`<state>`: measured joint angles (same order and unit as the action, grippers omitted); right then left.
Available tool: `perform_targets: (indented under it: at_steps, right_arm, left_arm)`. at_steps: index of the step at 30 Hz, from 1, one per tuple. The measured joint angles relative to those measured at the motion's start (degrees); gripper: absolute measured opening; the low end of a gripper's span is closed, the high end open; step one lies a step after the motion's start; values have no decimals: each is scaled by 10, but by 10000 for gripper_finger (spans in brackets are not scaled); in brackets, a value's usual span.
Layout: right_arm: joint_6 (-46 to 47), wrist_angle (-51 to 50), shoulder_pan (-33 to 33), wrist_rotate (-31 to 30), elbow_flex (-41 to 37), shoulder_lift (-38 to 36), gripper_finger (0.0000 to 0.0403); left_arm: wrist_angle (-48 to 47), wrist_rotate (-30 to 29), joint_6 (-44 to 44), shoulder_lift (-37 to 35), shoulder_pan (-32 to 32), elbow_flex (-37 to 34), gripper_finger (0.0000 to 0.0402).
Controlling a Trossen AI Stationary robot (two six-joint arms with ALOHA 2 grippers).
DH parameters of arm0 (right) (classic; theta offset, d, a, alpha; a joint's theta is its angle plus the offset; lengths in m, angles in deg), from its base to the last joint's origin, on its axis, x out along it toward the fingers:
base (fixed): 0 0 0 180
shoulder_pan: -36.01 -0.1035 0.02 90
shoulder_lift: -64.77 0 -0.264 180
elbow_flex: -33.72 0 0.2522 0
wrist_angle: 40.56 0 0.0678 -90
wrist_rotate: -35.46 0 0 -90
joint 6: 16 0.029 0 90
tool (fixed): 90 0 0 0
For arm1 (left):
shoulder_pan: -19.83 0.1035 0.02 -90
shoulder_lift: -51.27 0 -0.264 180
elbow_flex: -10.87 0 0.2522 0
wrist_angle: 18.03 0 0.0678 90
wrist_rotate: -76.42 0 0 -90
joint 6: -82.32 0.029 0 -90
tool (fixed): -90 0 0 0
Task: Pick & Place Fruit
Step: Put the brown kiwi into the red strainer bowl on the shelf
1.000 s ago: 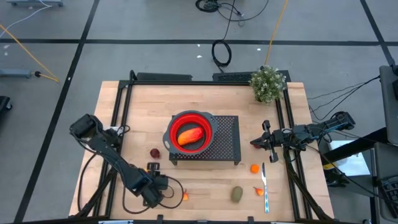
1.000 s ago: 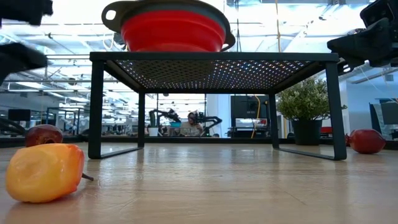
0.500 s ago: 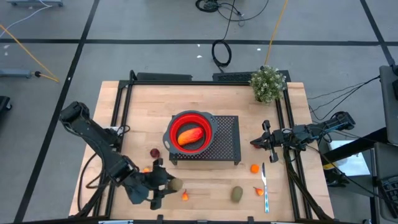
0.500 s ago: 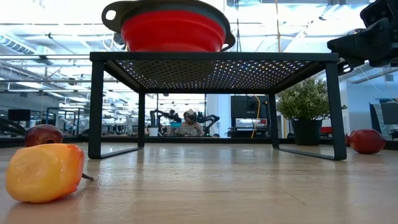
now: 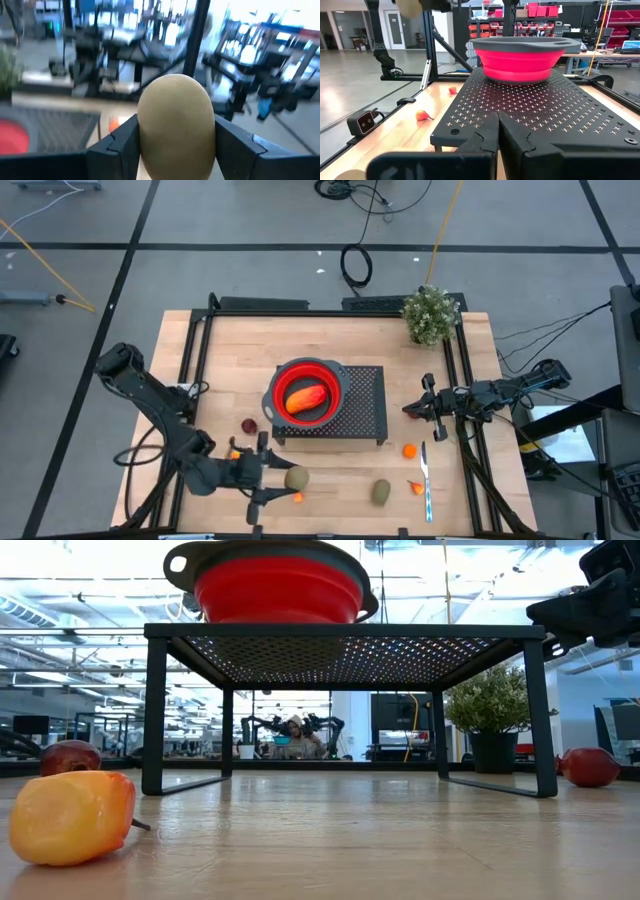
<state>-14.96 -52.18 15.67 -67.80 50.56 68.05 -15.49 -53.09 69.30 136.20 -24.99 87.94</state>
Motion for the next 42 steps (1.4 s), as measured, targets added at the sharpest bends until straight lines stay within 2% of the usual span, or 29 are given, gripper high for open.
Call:
perform_targets:
  at_steps: [11, 24, 30, 36, 42]
  right_arm:
    - [0, 0, 0, 0, 0, 0, 0]
    - [0, 0, 0, 0, 0, 0, 0]
    - [0, 0, 0, 0, 0, 0, 0]
    - [0, 0, 0, 0, 0, 0, 0]
    - [0, 0, 0, 0, 0, 0, 0]
  left_arm:
    - [200, 11, 168, 0, 2, 0, 204]
    - [382, 146, 291, 0, 2, 0, 200]
    - [411, 172, 310, 0, 2, 0, 207]
    - [410, 174, 304, 0, 7, 0, 208]
    - [438, 157, 237, 1, 23, 0, 209]
